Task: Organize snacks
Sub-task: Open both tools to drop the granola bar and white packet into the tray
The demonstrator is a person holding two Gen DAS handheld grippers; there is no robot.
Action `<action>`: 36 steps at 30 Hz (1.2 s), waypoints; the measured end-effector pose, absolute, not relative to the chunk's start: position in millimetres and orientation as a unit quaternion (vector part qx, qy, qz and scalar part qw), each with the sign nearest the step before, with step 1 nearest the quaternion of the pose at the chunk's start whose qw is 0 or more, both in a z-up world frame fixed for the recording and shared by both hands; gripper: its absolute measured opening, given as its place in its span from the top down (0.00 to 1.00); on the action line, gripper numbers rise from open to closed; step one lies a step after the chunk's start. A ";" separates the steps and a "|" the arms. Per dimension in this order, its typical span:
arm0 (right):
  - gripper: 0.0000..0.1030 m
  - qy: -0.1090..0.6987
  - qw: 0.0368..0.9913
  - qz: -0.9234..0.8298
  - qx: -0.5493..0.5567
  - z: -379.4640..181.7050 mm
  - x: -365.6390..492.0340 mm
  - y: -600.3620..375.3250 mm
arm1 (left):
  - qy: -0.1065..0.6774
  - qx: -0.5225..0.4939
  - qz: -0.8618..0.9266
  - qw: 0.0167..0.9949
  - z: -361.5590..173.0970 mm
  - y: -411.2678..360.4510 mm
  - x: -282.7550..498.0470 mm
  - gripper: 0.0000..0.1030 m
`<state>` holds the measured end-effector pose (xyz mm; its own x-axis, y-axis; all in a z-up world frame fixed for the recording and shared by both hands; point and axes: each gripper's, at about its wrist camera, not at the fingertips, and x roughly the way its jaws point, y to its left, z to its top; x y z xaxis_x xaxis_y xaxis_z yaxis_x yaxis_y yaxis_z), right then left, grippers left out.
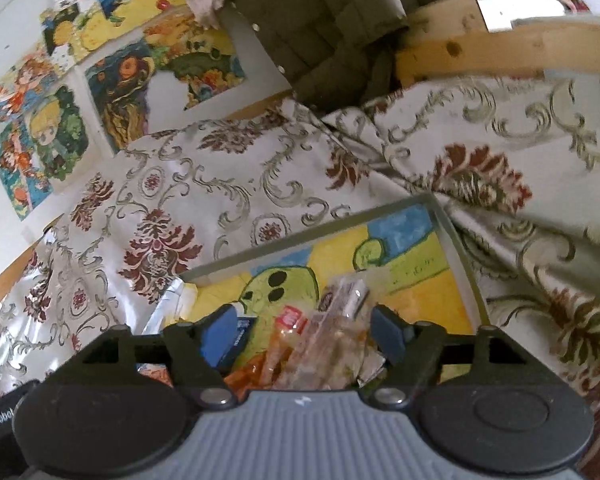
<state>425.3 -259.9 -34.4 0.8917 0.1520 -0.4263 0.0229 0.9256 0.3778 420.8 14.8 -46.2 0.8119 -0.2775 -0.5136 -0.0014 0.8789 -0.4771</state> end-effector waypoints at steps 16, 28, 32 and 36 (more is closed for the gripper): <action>0.12 0.197 0.965 0.034 0.167 -2.3 390.8 -265.0 | 0.330 -0.261 -0.128 0.898 -46.1 6.5 415.5 0.01; 0.09 0.200 0.963 0.019 0.181 0.2 388.6 -281.4 | 0.367 -0.338 -0.164 0.851 -53.6 13.2 420.9 0.01; 0.08 0.204 0.962 0.020 0.178 0.8 384.2 -280.0 | 0.363 -0.337 -0.170 0.852 -45.7 12.5 415.8 0.01; 0.07 0.204 0.963 0.021 0.174 3.1 374.2 -278.1 | 0.351 -0.330 -0.184 0.857 -33.3 9.5 406.8 0.01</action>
